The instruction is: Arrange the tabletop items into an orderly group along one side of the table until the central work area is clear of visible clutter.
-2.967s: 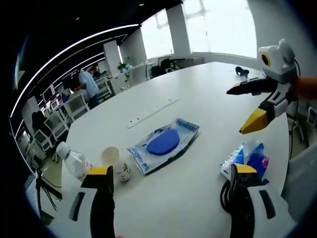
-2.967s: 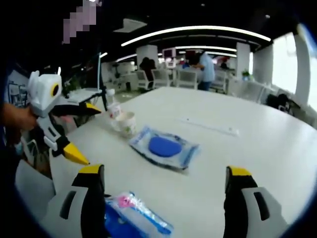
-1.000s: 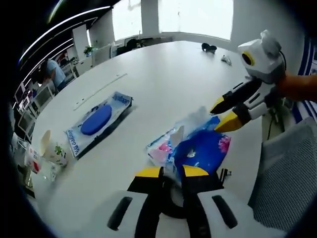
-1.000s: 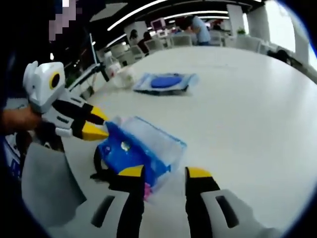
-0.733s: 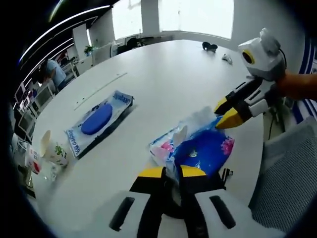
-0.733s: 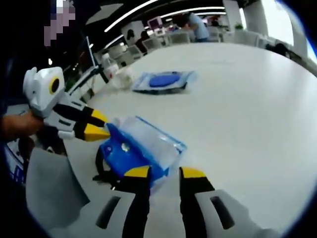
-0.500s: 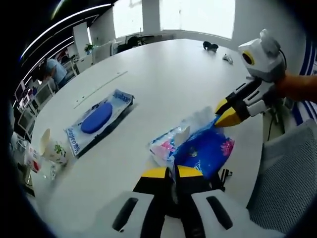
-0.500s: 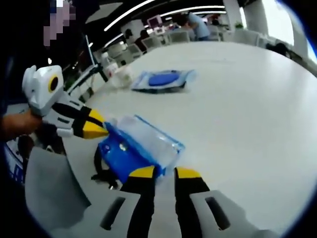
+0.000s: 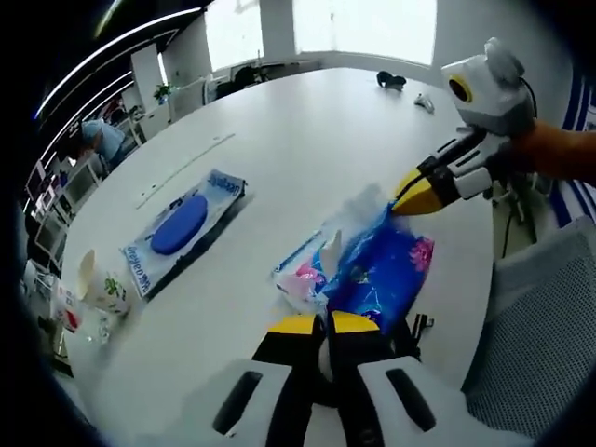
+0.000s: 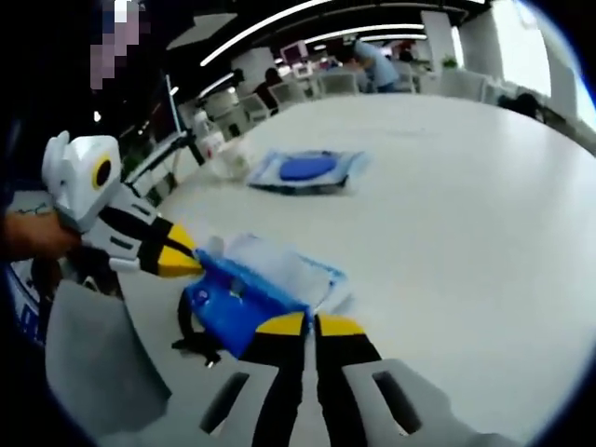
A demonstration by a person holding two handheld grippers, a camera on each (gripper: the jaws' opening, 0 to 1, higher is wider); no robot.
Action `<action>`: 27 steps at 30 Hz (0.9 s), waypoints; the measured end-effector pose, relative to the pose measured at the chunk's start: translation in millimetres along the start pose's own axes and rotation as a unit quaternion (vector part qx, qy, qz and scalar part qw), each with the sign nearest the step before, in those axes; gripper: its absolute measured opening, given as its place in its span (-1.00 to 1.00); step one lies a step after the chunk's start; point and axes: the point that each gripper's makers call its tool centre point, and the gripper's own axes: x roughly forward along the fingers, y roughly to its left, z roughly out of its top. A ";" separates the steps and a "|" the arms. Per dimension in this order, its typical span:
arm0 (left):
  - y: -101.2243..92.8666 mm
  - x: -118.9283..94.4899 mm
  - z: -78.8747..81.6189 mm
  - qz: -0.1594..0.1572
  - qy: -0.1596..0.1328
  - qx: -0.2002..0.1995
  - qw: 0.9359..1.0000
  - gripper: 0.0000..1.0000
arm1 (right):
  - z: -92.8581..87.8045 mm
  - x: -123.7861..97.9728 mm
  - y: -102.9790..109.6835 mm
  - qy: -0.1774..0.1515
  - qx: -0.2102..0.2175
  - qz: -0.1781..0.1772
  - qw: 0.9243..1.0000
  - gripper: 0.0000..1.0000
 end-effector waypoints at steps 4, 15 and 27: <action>0.9 -0.3 4.0 0.001 -0.002 0.008 1.000 -0.96 | 3.2 -1.3 -1.7 -0.005 -0.002 0.001 1.000 -1.00; 7.7 8.0 26.1 0.003 -0.009 0.042 0.999 -0.97 | 20.5 -8.0 -16.8 -0.019 0.001 0.006 1.000 -1.00; 19.2 13.8 52.6 0.006 -0.026 0.082 0.996 -0.97 | 43.3 -11.2 -34.3 -0.042 0.014 0.004 0.999 -1.00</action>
